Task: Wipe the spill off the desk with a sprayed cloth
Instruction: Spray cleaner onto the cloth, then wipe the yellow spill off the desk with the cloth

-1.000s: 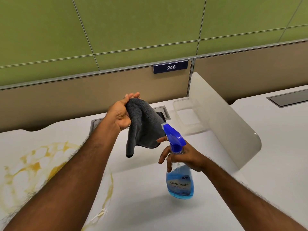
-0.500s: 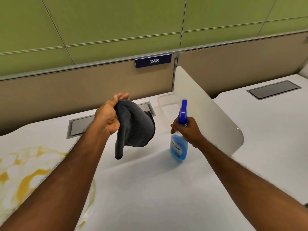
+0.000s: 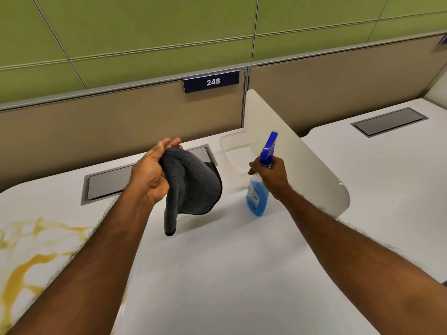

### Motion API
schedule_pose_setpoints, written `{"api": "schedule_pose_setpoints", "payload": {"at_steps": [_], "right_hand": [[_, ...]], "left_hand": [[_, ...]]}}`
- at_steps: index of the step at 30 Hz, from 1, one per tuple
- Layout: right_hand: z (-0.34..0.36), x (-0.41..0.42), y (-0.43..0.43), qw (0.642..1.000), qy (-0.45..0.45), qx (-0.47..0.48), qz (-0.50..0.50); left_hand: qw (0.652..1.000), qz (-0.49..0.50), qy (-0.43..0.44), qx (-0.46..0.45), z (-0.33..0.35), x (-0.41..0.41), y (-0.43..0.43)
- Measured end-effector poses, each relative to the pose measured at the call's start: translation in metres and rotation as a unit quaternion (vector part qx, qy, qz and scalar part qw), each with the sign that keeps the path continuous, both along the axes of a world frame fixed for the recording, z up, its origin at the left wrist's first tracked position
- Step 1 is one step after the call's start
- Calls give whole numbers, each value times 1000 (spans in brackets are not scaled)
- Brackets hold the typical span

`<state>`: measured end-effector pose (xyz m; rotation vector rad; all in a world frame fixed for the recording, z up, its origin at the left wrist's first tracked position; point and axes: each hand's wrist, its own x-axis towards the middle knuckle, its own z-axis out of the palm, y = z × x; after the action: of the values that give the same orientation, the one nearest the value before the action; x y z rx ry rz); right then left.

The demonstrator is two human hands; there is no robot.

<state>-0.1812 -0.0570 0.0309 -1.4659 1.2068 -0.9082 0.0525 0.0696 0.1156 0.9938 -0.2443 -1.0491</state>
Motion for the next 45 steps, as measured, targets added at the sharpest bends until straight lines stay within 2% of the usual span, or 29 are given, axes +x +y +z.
{"api": "schedule_pose_setpoints", "payload": {"at_steps": [7, 9, 11, 12, 14, 16, 20, 23, 25, 28, 30, 37, 45], "right_hand": [[-13, 1, 8, 999, 35, -10, -1], [-17, -3, 14, 999, 30, -9, 19], [-23, -13, 28, 1000, 10, -7, -2], [-29, -19, 38, 999, 13, -34, -35], [-48, -32, 67, 981, 50, -148, -117], [-60, -31, 102, 962, 74, -230, -131], [-41, 6, 130, 972, 85, -211, 63], [-7, 44, 123, 965, 107, -177, 164], [13, 65, 117, 951, 122, -153, 241], [27, 86, 115, 911, 181, -136, 343], [30, 96, 122, 897, 200, -134, 371], [43, 132, 169, 886, 186, -152, 397], [68, 193, 221, 824, 268, -156, 474]], "left_hand": [[1000, -2, 12, -3, -4, -3, 4], [1000, 0, 12, 1, -5, -3, 7], [1000, 3, 9, 5, -4, -4, 12], [1000, 5, 7, 7, -3, -5, 15], [1000, 5, -3, 13, -2, -8, 18], [999, 1, -26, 19, 0, -10, 25], [994, -34, -102, 30, -1, -9, 42], [990, -57, -122, 28, -1, -6, 60], [989, -67, -130, 21, 0, -2, 74], [988, -69, -139, 2, 0, 9, 96], [987, -52, -149, -12, -2, 17, 112], [974, 31, -225, -4, -18, 55, 181], [904, 27, -414, 98, -24, 120, 266]]}}
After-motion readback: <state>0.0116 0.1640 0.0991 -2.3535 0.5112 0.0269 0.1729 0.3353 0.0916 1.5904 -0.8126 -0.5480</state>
